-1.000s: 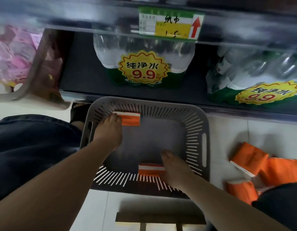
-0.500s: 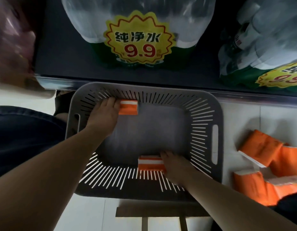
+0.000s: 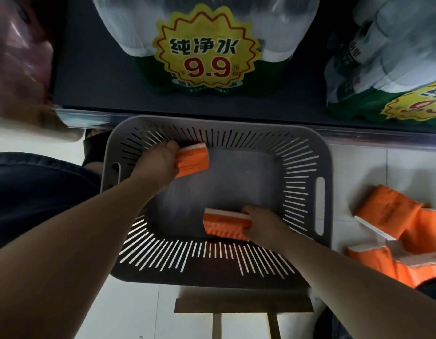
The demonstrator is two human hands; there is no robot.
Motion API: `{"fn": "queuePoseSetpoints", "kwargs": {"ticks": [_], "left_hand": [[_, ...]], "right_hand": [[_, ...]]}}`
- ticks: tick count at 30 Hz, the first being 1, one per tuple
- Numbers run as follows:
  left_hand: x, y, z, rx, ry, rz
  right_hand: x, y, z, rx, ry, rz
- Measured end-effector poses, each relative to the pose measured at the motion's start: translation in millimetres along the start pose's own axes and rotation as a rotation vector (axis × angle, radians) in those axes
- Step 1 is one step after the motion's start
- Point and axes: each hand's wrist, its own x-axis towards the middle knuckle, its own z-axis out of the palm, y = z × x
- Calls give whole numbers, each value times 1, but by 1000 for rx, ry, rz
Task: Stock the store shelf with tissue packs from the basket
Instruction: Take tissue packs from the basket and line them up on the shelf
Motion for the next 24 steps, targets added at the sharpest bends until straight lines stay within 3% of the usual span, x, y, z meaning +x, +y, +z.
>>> {"fn": "queuePoseSetpoints", "kwargs": {"ticks": [10,16,24], "left_hand": [[-22,15,-27,-232,-37,-39],[-40,25,-55,-299,-60,-60],[-72,46,-110,-414,-60,-72]], "right_hand": [[-17,-27,-33,345,28,-35],[-40,-41,-54,496,-41,-35],[-84,-58,-96,493,-78,-93]]}}
